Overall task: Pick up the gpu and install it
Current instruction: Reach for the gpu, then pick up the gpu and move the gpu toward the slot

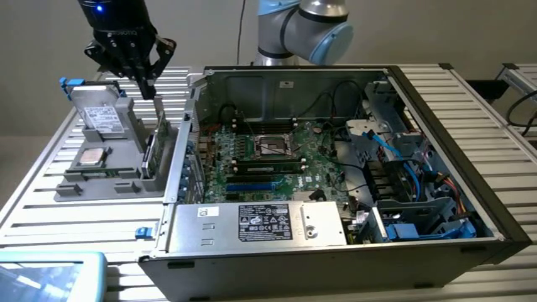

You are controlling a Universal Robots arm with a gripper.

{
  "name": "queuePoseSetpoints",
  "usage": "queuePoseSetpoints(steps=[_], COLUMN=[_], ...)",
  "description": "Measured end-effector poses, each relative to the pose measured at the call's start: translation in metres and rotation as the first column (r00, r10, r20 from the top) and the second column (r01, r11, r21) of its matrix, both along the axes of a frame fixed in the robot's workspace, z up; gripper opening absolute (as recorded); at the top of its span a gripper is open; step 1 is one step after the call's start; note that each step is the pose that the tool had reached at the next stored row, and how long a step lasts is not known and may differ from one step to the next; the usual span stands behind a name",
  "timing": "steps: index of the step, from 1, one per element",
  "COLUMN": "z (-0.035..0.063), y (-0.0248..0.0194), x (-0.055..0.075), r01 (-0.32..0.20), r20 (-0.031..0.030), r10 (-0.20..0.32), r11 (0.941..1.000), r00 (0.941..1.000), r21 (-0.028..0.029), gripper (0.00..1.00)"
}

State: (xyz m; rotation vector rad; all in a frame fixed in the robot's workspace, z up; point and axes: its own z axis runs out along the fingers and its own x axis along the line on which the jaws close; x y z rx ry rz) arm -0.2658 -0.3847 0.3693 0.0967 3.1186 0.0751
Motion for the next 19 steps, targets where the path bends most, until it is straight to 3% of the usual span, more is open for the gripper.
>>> queuePoseSetpoints(steps=[9, 19], z=[-0.0156, -0.0163], y=[-0.0015, -0.0018], x=[-0.014, -0.015], r01=[-0.018, -0.022], r20=[0.0, -0.0001], r10=[0.018, 0.022], r11=[0.9998, 0.9998], r00=[0.9998, 0.9998], r21=[0.0007, 0.0024], gripper=[0.12, 0.12])
